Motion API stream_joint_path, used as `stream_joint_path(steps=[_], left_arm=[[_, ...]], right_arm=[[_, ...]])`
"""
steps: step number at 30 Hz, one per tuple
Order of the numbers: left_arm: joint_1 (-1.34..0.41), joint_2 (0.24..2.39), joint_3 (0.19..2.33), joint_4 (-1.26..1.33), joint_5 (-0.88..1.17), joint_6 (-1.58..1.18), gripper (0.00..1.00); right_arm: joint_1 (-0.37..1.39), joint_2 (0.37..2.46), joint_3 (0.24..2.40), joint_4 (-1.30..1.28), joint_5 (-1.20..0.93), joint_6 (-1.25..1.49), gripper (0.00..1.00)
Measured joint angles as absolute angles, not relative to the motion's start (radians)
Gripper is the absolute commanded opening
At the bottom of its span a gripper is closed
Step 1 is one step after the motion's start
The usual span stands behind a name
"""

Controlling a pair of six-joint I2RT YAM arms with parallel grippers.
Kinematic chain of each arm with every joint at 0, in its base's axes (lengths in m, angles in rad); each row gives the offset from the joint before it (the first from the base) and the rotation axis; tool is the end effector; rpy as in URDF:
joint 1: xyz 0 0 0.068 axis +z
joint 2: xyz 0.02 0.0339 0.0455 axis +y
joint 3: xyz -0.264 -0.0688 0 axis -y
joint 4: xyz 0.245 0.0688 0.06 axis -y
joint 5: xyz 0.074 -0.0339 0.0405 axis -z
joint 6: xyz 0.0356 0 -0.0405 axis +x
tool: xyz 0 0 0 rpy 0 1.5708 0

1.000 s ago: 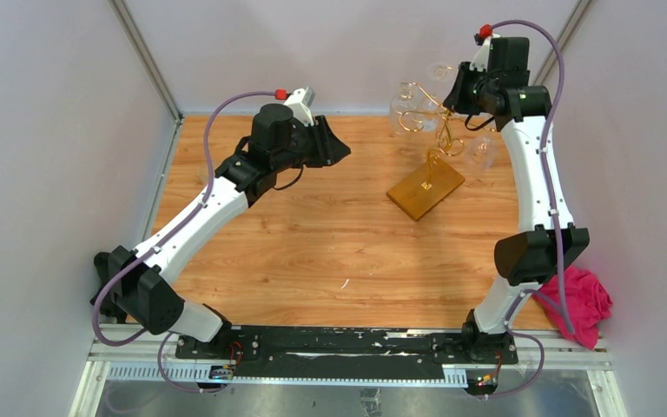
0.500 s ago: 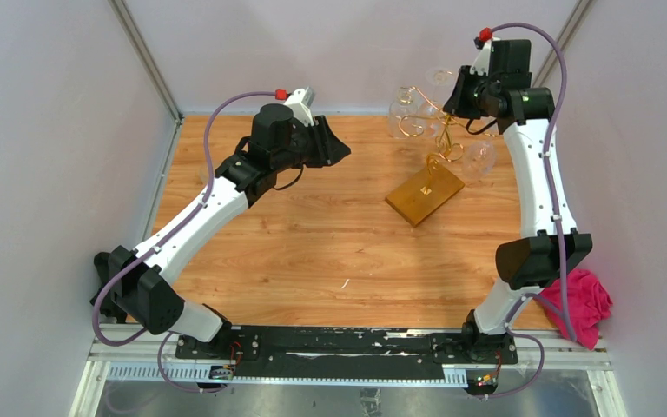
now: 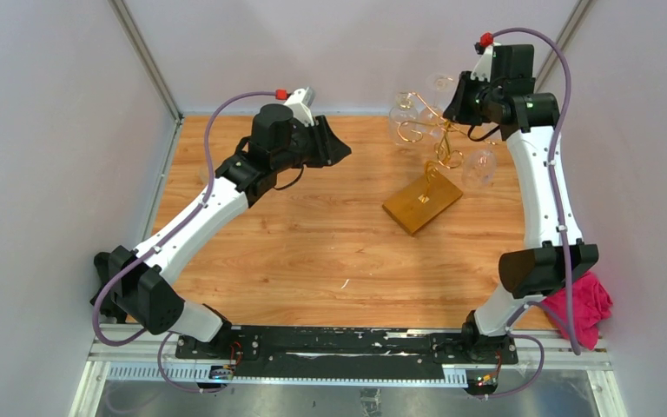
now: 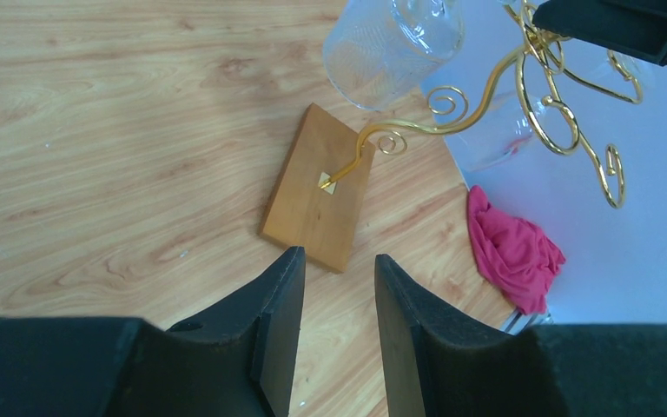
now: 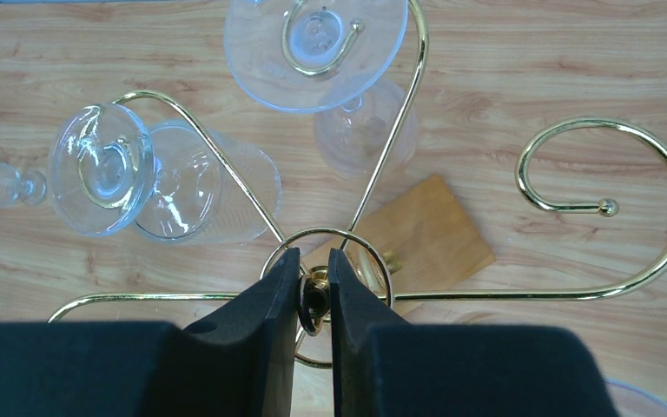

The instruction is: Take the wine glass off the wine glass rack

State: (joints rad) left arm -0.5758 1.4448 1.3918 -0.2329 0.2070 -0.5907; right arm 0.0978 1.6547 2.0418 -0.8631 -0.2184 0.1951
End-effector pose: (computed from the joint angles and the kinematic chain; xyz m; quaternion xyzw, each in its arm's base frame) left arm 0.2804 -0.1908 0.3916 0.0560 0.7968 -0.3973 0.4519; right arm 0.3406 0.0412 0.4748 -0.0154 0.8506 0.1676 0.4982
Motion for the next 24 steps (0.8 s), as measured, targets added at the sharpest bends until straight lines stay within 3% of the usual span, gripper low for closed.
stream_joint_path(steps=[14,19,24], left_arm=[[-0.576,1.467,1.378,-0.219,0.217,-0.595,0.4],[-0.576,1.475,1.378,-0.218,0.217,-0.595,0.4],[-0.576,1.477,1.378,-0.215,0.217,-0.599,0.4]], right_arm=[[0.115,1.576,1.918,-0.8,-0.247,0.196,0.02],[0.115,1.553,1.882,-0.773,-0.246,0.196,0.29],[0.117,1.509,1.854,-0.738,-0.266,0.221,0.44]])
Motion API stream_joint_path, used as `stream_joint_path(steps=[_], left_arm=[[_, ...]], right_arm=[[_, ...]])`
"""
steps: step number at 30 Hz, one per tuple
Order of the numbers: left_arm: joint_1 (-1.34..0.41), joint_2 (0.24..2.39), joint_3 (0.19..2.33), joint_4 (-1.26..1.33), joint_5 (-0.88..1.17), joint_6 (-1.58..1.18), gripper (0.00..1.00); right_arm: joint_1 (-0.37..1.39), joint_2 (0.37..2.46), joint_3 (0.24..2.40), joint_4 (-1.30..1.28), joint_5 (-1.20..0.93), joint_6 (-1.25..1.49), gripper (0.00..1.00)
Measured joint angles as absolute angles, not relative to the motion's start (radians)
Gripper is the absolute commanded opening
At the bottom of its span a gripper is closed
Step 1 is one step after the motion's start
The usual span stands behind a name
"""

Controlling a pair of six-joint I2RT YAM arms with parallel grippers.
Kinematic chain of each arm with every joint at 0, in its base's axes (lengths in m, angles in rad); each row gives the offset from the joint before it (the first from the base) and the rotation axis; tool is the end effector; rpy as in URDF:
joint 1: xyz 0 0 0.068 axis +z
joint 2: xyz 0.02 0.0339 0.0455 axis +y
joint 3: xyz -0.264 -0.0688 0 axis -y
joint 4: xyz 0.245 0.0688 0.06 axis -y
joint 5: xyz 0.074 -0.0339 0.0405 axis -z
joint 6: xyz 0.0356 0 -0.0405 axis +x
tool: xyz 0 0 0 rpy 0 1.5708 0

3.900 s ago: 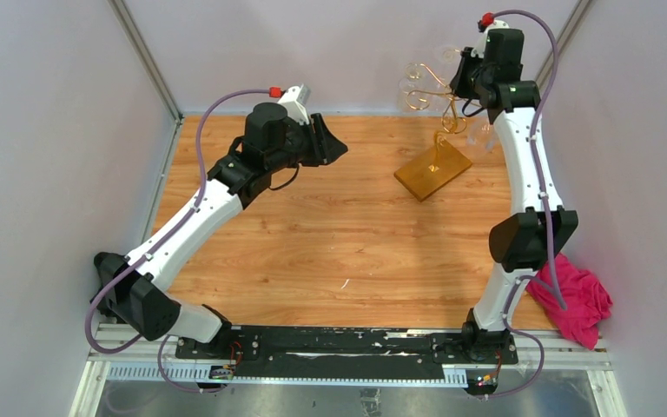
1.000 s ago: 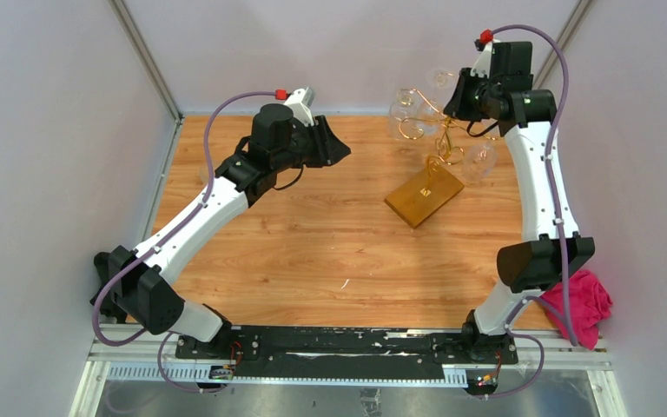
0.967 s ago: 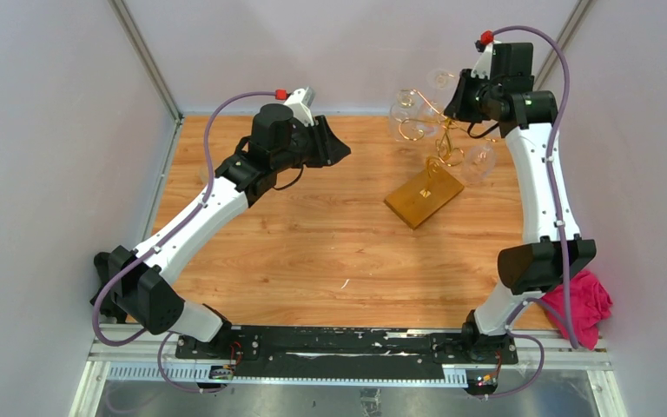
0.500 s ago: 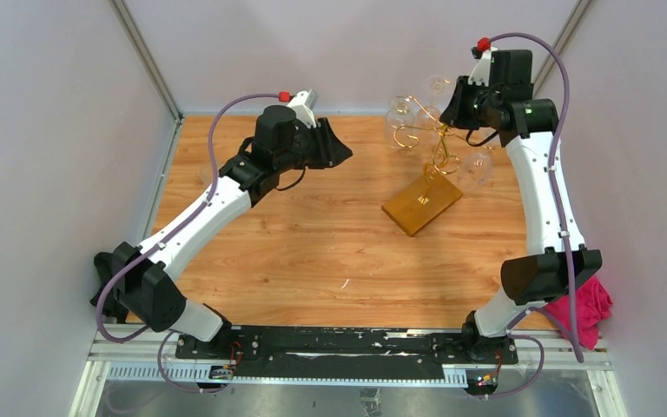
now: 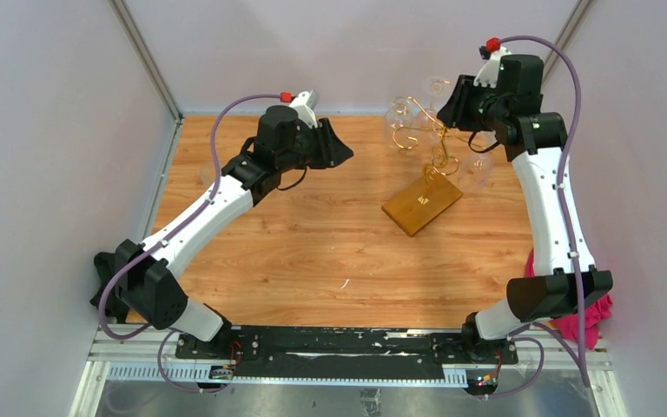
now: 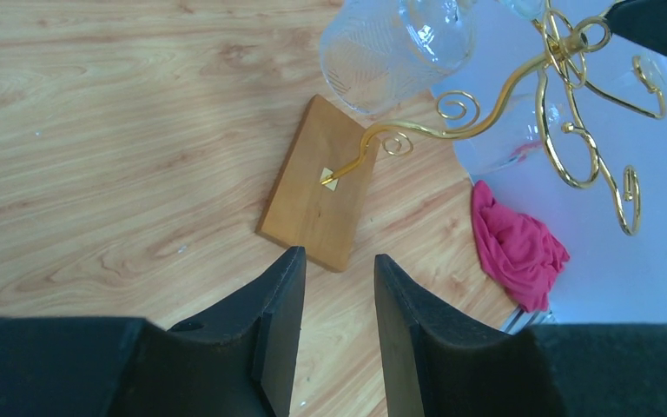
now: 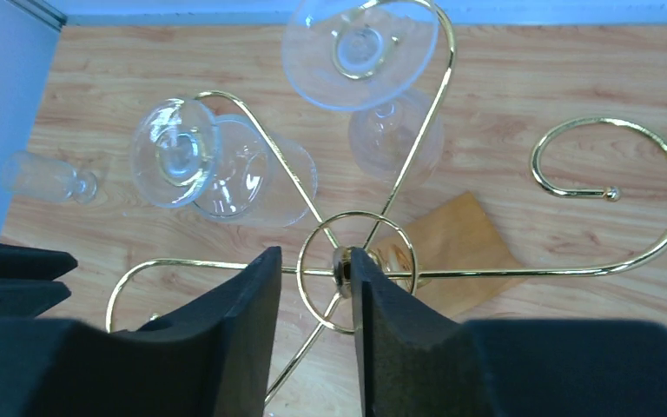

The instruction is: Take the wine glass off the wine glass rack

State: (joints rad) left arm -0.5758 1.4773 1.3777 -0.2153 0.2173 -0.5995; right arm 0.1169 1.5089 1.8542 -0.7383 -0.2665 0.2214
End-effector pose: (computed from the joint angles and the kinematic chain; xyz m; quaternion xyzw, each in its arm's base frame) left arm 0.2881 -0.1962 0.3780 0.0542 0.8052 -0.3968 0.4374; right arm 0.3107 0.0459 0.4749 -0.0306 0.8269 0.2016 0.5241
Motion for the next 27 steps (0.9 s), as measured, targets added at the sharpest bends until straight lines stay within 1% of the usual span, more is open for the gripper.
stream_joint_path(steps=[2,4,5,6,9,12,15,16,20,27], left_arm=[[-0.576,1.477,1.378,-0.209,0.217,-0.604,0.41],[-0.576,1.477,1.378,-0.196,0.217,-0.611,0.43],[-0.576,1.477,1.378,-0.187,0.218,-0.614,0.44],[-0.576,1.477,1.378,-0.176,0.221,-0.621,0.45],[-0.576,1.48,1.385,-0.148,0.233,-0.64,0.47],[-0.575,1.498,1.406,-0.078,0.27,-0.686,0.47],[-0.562,1.55,1.437,0.071,0.344,-0.795,0.43],[-0.554,1.587,1.456,0.156,0.384,-0.863,0.43],[-0.543,1.681,1.512,0.284,0.445,-0.99,0.43],[-0.54,1.751,1.559,0.359,0.472,-1.098,0.43]], right_arm=[[0.118,1.488,1.854,-0.724,-0.274,0.229,0.5],[0.118,1.465,1.854,-0.707,-0.283,0.24,0.54],[0.118,1.458,1.854,-0.7,-0.286,0.245,0.58],[0.118,1.449,1.854,-0.69,-0.29,0.249,0.6],[0.118,1.427,1.853,-0.668,-0.298,0.264,0.61],[0.118,1.384,1.826,-0.63,-0.309,0.279,0.61],[0.118,1.308,1.758,-0.589,-0.314,0.294,0.61],[0.118,1.283,1.739,-0.576,-0.314,0.296,0.61],[0.118,1.196,1.694,-0.548,-0.313,0.299,0.61],[0.118,1.128,1.665,-0.519,-0.313,0.3,0.61]])
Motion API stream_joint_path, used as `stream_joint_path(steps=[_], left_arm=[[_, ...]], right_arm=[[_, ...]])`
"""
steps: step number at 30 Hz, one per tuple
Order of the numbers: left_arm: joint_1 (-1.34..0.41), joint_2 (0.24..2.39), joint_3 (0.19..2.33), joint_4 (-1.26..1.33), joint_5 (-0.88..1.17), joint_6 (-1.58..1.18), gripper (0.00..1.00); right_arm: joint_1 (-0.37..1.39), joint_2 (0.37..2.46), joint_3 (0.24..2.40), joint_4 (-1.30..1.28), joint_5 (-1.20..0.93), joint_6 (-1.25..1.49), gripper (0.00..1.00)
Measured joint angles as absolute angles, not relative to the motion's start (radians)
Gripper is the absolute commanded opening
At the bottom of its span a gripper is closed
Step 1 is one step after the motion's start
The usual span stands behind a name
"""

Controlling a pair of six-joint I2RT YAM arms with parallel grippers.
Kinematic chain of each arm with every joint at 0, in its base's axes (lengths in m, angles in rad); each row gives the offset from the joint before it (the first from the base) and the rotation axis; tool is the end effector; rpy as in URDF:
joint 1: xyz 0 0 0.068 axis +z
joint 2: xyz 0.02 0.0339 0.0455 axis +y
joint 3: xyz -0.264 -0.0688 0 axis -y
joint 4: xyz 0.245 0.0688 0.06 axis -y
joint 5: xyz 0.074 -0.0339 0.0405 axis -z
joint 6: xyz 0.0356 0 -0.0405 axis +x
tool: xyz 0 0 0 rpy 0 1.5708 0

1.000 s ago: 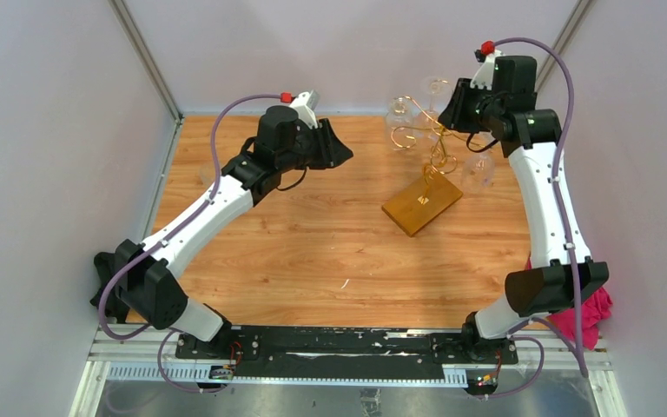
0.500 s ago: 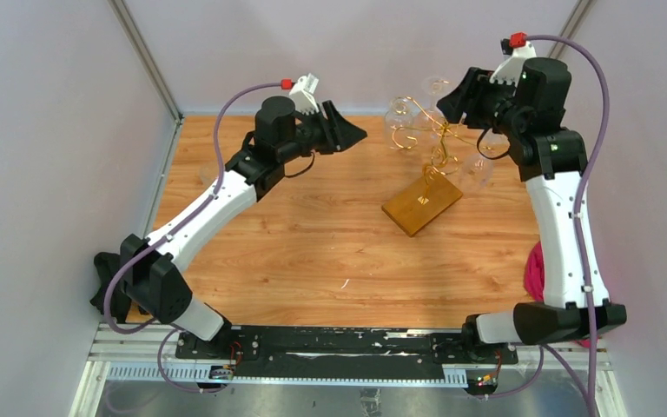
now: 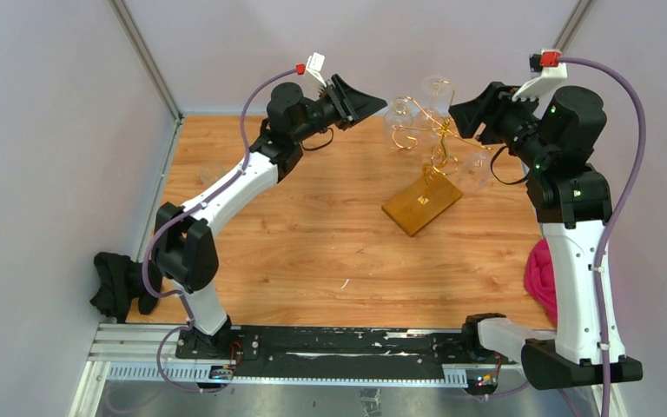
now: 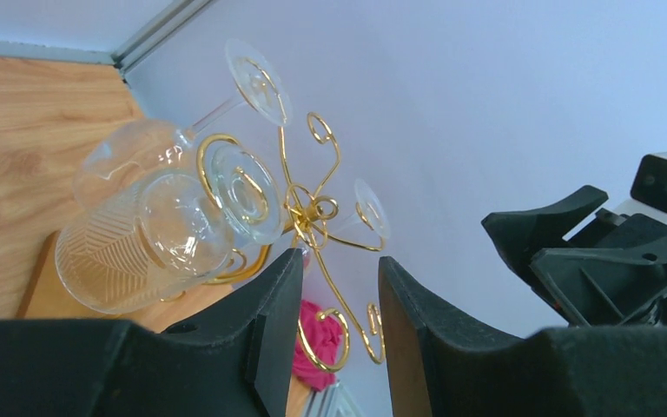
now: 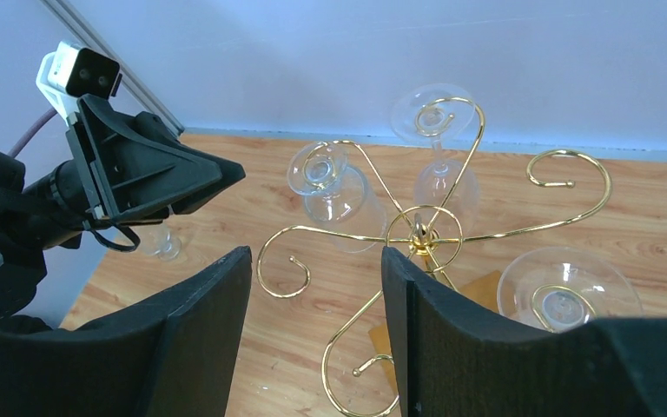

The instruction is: Take the wine glass off the wine glass rack

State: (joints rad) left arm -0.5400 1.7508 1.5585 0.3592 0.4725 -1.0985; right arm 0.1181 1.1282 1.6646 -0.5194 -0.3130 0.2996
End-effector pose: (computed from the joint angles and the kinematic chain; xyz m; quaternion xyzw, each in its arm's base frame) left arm 0.3549 -0.2316 0.4029 -0.0012 0.6527 -0.6456 0.3964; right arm 0.1921 0.0338 0.5307 -0.0479 0.6997 0.2529 0.6664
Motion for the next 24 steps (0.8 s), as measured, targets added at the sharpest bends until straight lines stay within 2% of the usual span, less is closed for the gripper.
stream_joint_path(steps=[24], left_arm=[[-0.56,1.913,1.743,0.179,0.441,-1.02,0.42]], right_arm=[[0.118,1.13,1.627,-0.515,-0.283,0.304,0.6]])
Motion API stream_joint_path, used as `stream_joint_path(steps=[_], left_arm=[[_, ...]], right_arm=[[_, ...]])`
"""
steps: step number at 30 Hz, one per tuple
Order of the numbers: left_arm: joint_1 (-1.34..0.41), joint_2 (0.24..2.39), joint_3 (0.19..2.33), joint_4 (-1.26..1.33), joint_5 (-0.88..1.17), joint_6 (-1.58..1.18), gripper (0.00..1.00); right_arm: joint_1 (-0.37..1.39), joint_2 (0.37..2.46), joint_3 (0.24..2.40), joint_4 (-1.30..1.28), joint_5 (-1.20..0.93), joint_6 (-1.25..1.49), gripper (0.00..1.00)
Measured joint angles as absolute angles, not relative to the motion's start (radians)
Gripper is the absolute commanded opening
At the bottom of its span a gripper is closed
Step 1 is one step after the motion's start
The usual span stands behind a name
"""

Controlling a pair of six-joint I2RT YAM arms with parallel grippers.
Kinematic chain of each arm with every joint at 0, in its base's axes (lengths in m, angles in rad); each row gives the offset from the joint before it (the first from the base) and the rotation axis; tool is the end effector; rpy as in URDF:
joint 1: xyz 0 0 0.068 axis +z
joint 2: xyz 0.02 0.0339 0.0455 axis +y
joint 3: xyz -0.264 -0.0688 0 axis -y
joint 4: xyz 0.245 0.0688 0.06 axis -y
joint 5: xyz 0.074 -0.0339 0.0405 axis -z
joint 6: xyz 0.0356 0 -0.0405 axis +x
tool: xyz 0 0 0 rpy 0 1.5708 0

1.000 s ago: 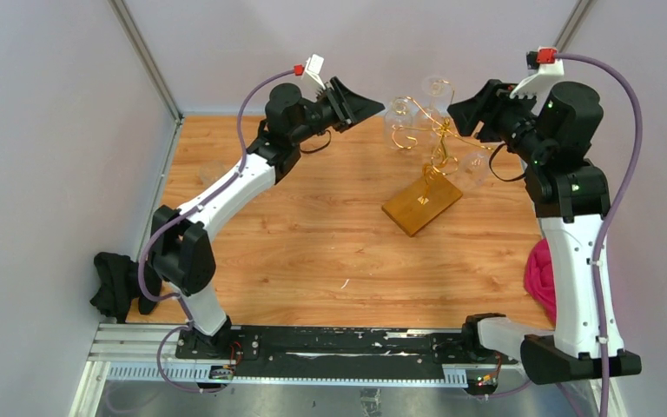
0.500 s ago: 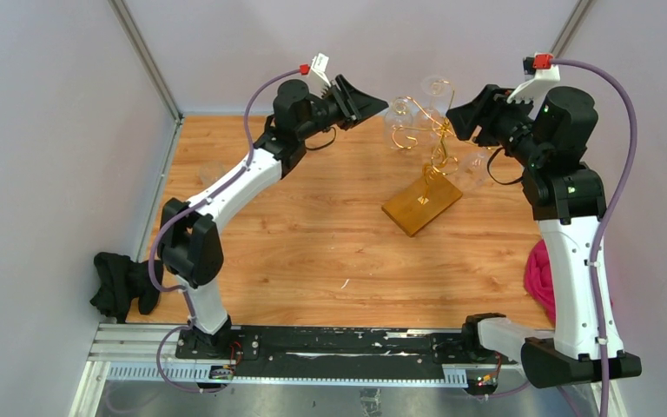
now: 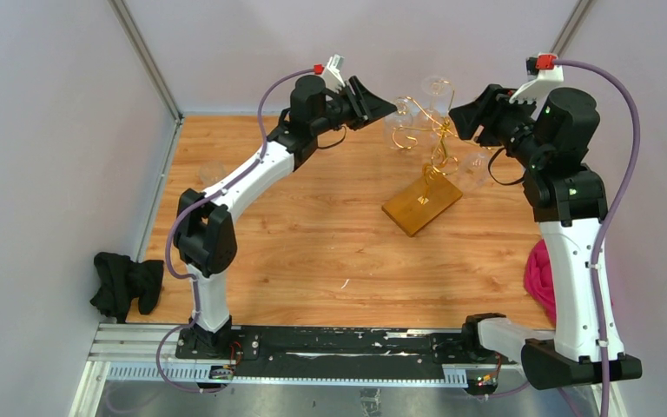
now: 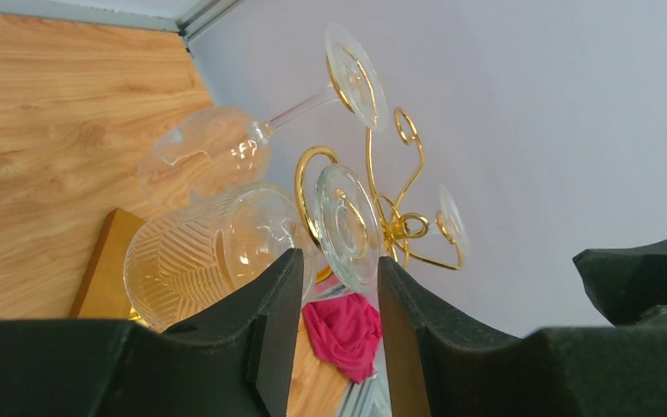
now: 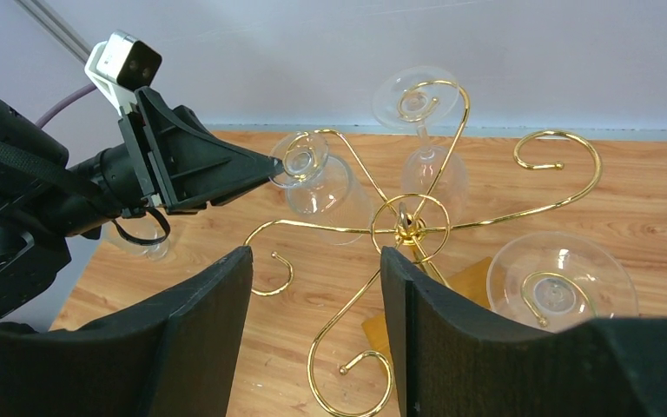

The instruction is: Take the wine glass off the wine glass rack

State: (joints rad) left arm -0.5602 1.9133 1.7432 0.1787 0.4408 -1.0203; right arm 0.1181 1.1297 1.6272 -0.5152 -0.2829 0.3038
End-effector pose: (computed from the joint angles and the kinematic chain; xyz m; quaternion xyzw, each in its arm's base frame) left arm 0.3871 -0.2607 0.3807 -0.0055 0.7043 -0.6007 0.3782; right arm 0.1995 0.0337 0.5200 -0.0329 0.7123 0.2436 0.6574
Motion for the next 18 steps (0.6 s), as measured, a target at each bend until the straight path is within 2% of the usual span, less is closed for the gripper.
stream_joint_path(steps=[9,18], left_arm=[[-0.561,1.919,1.767,0.171,0.442,-1.012,0.38],[-0.563,1.938,1.81,0.149,0.442,-1.003,0.35]], right_arm=[[0.118,1.127,1.624,-0.514,-0.277,0.304,0.51],[0.118,1.127,1.612,-0.508,-0.276,0.303,0.49]])
